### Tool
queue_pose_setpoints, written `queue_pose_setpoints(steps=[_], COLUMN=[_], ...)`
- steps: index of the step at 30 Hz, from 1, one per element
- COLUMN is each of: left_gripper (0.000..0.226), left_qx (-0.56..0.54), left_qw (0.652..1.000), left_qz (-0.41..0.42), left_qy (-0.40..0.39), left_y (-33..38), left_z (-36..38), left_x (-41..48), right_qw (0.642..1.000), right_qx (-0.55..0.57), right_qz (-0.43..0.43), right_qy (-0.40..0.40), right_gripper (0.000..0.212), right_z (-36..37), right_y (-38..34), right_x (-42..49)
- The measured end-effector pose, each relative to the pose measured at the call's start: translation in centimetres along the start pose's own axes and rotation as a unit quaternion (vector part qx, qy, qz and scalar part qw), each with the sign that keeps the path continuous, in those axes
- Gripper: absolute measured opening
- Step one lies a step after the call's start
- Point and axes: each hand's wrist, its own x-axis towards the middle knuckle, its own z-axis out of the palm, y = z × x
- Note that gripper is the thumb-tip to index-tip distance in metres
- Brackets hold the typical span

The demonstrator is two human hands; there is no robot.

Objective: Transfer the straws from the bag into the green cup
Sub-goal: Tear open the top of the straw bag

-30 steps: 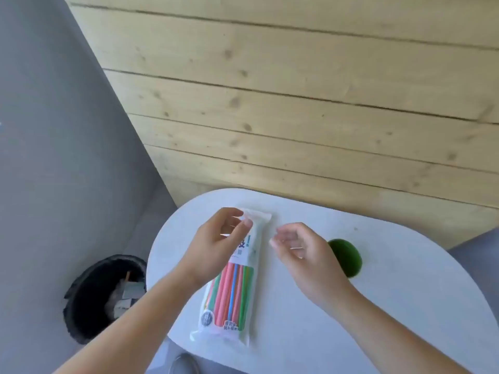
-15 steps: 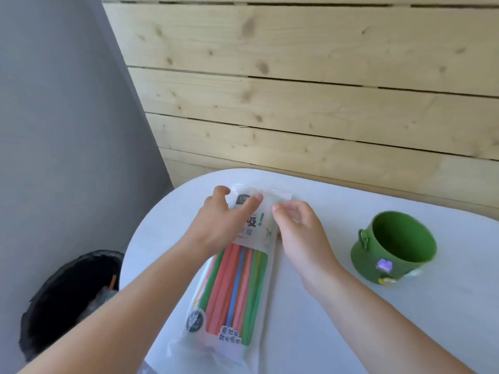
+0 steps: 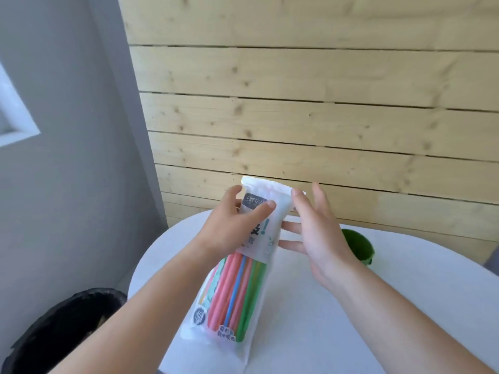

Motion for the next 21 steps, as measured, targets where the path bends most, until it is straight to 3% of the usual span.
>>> queue_pose_setpoints(steps=[3,6,10,13,16,21], left_gripper=[0.082,0.067,0.05,0.04,0.055,0.036], left_qx=[-0.042,-0.079,-0.117,-0.168,-0.2,-0.199], left_qw=[0.997,0.99,0.982,0.978,0.975,0.974], left_qz=[0.063,0.118,0.146,0.12,0.064,0.046], left_qy=[-0.004,-0.005,-0.016,-0.036,-0.078,-0.1], left_y=[2.3,4.3,6.0,6.9,7.6,7.4], left_z=[0.4,1.2,1.7,1.1,0.5,-0.6], left_x=[-1.8,-3.4,-6.0,-7.8,-9.6,-12.0], right_qw=[1.0,0.999,0.995,0.991,0.99,0.998], right_qx=[0.005,-0.033,-0.077,-0.105,-0.115,-0.052], right_qz=[-0.02,-0.033,-0.057,-0.08,-0.083,-0.04], right_qy=[0.0,0.0,0.004,0.024,0.013,-0.012], right_gripper=[0.064,0.028,0.032,0.034,0.033,0.019], right_z=[-1.4,-2.2,-1.5,-0.9,0.1,0.8], right_y=[-3.4,-6.0,-8.4,-9.0,-9.2,-9.2], right_x=[-1.6,-3.2,-5.7,-7.4,-9.3,-11.5])
